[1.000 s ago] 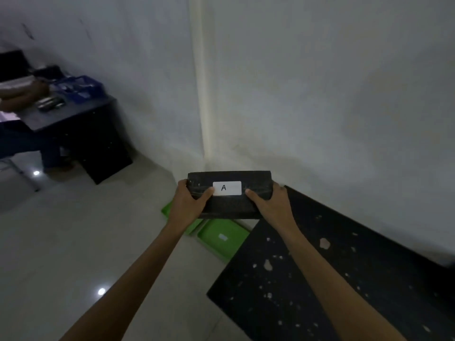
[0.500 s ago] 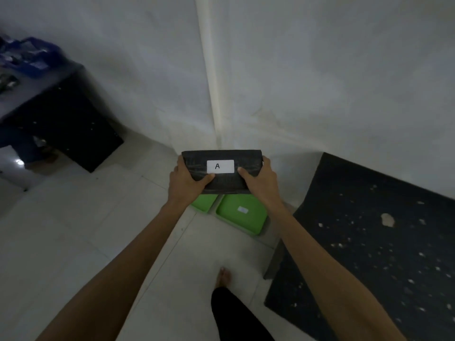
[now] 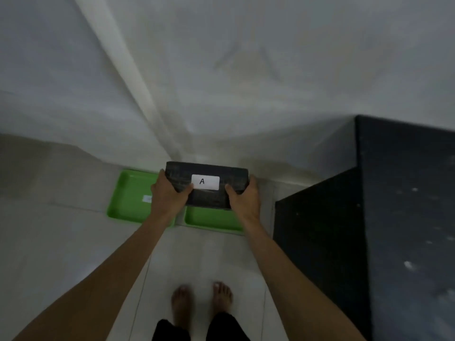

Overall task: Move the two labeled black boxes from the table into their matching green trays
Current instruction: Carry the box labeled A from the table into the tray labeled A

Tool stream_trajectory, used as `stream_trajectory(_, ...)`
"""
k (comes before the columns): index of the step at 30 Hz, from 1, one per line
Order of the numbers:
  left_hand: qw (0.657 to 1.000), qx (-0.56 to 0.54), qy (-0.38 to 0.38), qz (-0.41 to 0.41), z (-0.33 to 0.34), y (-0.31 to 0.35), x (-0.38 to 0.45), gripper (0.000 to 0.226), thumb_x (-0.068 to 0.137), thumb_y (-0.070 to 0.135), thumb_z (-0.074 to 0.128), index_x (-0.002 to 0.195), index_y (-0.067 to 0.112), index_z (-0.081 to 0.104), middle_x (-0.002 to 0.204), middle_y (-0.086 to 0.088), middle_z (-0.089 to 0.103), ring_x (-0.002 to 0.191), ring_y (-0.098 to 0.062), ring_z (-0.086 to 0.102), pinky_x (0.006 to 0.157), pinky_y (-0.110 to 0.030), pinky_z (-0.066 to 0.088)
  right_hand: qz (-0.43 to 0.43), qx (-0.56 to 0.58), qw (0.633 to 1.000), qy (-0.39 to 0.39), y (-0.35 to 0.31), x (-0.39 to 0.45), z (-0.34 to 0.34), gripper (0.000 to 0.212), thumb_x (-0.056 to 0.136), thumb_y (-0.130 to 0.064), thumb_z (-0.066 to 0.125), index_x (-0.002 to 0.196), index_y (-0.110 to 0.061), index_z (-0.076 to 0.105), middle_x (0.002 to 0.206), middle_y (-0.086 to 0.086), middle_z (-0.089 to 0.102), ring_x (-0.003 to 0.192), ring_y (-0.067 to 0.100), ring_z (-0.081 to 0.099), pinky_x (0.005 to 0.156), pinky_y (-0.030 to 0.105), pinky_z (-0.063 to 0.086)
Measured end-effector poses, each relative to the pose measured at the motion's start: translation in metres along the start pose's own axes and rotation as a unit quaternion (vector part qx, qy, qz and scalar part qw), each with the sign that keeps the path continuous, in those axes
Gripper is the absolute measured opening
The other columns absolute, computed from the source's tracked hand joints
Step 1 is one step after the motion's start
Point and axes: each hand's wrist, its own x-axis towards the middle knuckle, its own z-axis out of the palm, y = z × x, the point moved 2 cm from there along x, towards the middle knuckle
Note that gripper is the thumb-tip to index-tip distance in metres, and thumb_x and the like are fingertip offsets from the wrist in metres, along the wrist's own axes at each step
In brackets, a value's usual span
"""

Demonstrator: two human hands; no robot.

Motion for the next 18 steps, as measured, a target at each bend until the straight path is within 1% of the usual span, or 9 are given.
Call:
stream_trajectory(1, 1.0, -0.003, -0.013, 0.001, 0.022, -0.018, 0.028, 0.055, 0.081, 0.026, 0.076, 0.127, 0.009, 0.05, 0.123, -0.015, 0.061, 0.122, -0.036, 0.05, 0.102, -0.05, 0.043, 0.012, 0.002, 1.0, 0.014, 0.023, 0.026, 0.013, 0.059, 0.088, -0.025, 0.075, 0.139, -0.011, 0.048, 0.128, 0.008, 0.065, 0.115, 0.025, 0.064, 0.096, 0.031, 0.051)
stream_trajectory(3, 0.999, -0.004, -0.037, 0.007, 0.07, -0.058, 0.079, 0.044, 0.089, 0.016, 0.067, 0.129, 0.01, 0.049, 0.123, -0.015, 0.062, 0.122, -0.037, 0.05, 0.104, -0.045, 0.041, 0.037, 0.011, 0.998, 0.043, 0.071, 0.079, 0.039, 0.055, 0.09, -0.026, 0.072, 0.138, -0.014, 0.047, 0.129, 0.007, 0.065, 0.113, 0.025, 0.064, 0.091, 0.027, 0.048)
stream_trajectory(4, 0.999, -0.001, -0.045, 0.015, 0.095, -0.081, 0.105, 0.041, 0.091, 0.01, 0.062, 0.13, 0.009, 0.049, 0.124, -0.015, 0.062, 0.121, -0.036, 0.052, 0.102, -0.041, 0.041, 0.046, 0.013, 0.997, 0.059, 0.095, 0.107, 0.051, 0.053, 0.091, -0.026, 0.071, 0.137, -0.015, 0.048, 0.129, 0.008, 0.065, 0.111, 0.024, 0.064, 0.087, 0.025, 0.046)
stream_trajectory(6, 0.997, 0.011, -0.074, 0.03, 0.142, -0.123, 0.148, 0.037, 0.093, 0.002, 0.056, 0.13, 0.006, 0.05, 0.119, -0.015, 0.063, 0.111, -0.032, 0.056, 0.092, -0.033, 0.041, 0.057, 0.015, 0.995, 0.082, 0.143, 0.157, 0.074, 0.049, 0.093, -0.026, 0.069, 0.136, -0.014, 0.051, 0.129, 0.008, 0.065, 0.11, 0.024, 0.064, 0.085, 0.023, 0.043)
stream_trajectory(9, 0.992, 0.022, -0.116, 0.034, 0.202, -0.173, 0.199, 0.033, 0.092, -0.005, 0.05, 0.124, 0.005, 0.054, 0.108, -0.011, 0.061, 0.097, -0.026, 0.055, 0.082, -0.031, 0.041, 0.053, -0.005, 0.995, 0.085, 0.205, 0.219, 0.107, 0.048, 0.095, -0.024, 0.066, 0.139, -0.013, 0.051, 0.133, 0.01, 0.063, 0.121, 0.03, 0.062, 0.092, 0.027, 0.046)
stream_trajectory(11, 0.992, 0.021, -0.12, 0.027, 0.237, -0.197, 0.227, 0.031, 0.091, -0.007, 0.049, 0.118, 0.004, 0.059, 0.101, -0.007, 0.06, 0.094, -0.025, 0.056, 0.079, -0.03, 0.042, 0.052, -0.016, 0.995, 0.083, 0.237, 0.254, 0.122, 0.053, 0.096, -0.026, 0.066, 0.144, -0.014, 0.049, 0.14, 0.01, 0.059, 0.128, 0.032, 0.058, 0.103, 0.034, 0.046)
stream_trajectory(13, 0.993, 0.004, -0.115, 0.016, 0.266, -0.217, 0.247, 0.028, 0.092, -0.006, 0.047, 0.114, 0.005, 0.061, 0.102, -0.009, 0.063, 0.094, -0.026, 0.059, 0.079, -0.032, 0.046, 0.06, -0.013, 0.995, 0.082, 0.263, 0.278, 0.136, 0.06, 0.095, -0.029, 0.067, 0.149, -0.014, 0.045, 0.146, 0.01, 0.055, 0.132, 0.033, 0.054, 0.108, 0.037, 0.044)
stream_trajectory(15, 0.993, 0.008, -0.115, 0.002, 0.289, -0.234, 0.257, 0.029, 0.094, -0.002, 0.046, 0.119, 0.002, 0.06, 0.104, -0.011, 0.064, 0.092, -0.027, 0.059, 0.079, -0.034, 0.047, 0.075, -0.009, 0.994, 0.084, 0.284, 0.294, 0.144, 0.066, 0.094, -0.031, 0.068, 0.151, -0.013, 0.042, 0.148, 0.011, 0.054, 0.132, 0.032, 0.054, 0.109, 0.037, 0.045)
stream_trajectory(18, 0.995, 0.025, -0.1, 0.003, 0.308, -0.247, 0.265, 0.029, 0.094, 0.0, 0.046, 0.12, 0.001, 0.059, 0.098, -0.008, 0.059, 0.086, -0.024, 0.054, 0.074, -0.032, 0.044, 0.088, 0.004, 0.992, 0.09, 0.303, 0.306, 0.148, 0.063, 0.094, -0.029, 0.067, 0.151, -0.016, 0.042, 0.145, 0.009, 0.056, 0.128, 0.031, 0.058, 0.103, 0.033, 0.046)
